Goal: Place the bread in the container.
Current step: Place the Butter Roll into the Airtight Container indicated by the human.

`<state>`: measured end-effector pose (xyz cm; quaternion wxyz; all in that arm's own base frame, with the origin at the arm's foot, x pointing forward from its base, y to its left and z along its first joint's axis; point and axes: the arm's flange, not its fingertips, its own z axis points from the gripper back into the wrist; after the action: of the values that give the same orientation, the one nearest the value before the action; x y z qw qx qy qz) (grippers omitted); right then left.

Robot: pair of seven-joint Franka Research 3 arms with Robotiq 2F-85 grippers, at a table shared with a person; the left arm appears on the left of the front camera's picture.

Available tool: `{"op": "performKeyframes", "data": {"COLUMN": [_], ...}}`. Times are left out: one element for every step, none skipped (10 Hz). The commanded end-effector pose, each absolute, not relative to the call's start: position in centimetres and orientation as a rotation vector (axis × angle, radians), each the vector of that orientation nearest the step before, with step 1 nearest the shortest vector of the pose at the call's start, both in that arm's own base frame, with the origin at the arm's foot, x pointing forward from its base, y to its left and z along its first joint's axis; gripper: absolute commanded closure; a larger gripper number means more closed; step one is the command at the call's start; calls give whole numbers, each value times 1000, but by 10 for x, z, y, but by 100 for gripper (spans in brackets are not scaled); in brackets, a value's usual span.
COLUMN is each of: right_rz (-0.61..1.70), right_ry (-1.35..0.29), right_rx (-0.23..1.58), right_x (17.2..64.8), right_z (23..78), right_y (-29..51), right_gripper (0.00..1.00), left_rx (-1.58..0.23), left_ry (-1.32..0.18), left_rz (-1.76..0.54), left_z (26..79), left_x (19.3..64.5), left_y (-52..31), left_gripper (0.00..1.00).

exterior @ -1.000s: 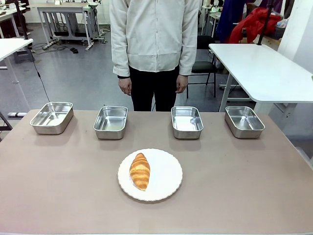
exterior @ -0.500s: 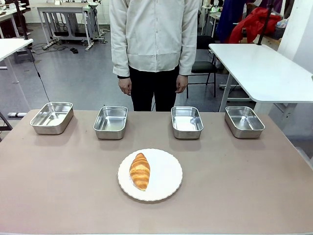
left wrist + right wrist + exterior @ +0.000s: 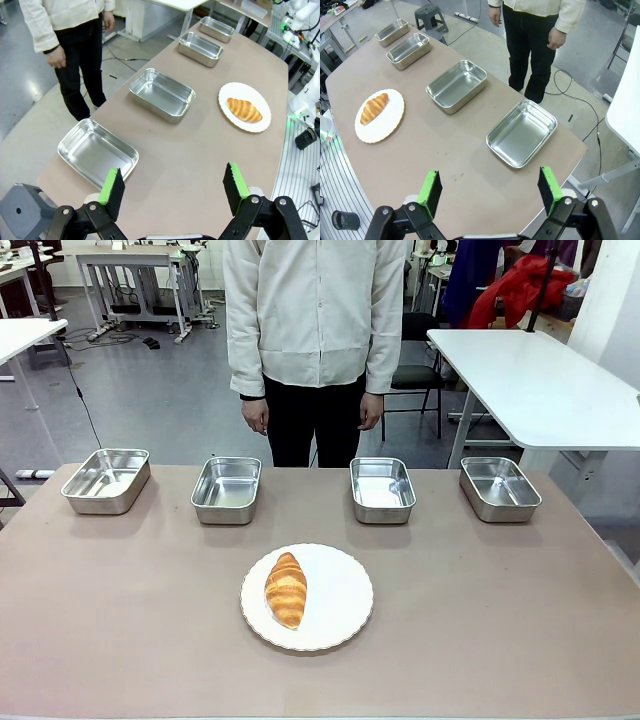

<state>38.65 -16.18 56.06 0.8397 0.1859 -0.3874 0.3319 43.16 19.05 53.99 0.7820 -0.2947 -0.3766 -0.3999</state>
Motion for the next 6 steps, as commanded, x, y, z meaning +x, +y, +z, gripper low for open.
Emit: {"op": "performKeyframes", "data": {"right_rz": [717,717,717,717,717,717], "right_ry": [-845,-845,-845,-845,-845,-845], "right_rx": [400,400,400,400,400,400], "right_x": [389,389,389,389,389,389], "right_z": [562,562,562,562,562,562], "right_y": [-162,-162,-162,-162,-162,-162], "right_gripper": [0,0,0,0,0,0], "left_rx": [-636,-636,-636,-636,-636,-636], "left_ry": [-825,-825,-825,-825,-825,-825], "left_rz": [-872,-872,-872,-872,-872,-872], "left_z": [542,542,542,542,542,542], "left_x": [430,430,430,430,430,430], "left_y": [190,190,190,190,190,190], "left_gripper": [0,0,0,0,0,0]}}
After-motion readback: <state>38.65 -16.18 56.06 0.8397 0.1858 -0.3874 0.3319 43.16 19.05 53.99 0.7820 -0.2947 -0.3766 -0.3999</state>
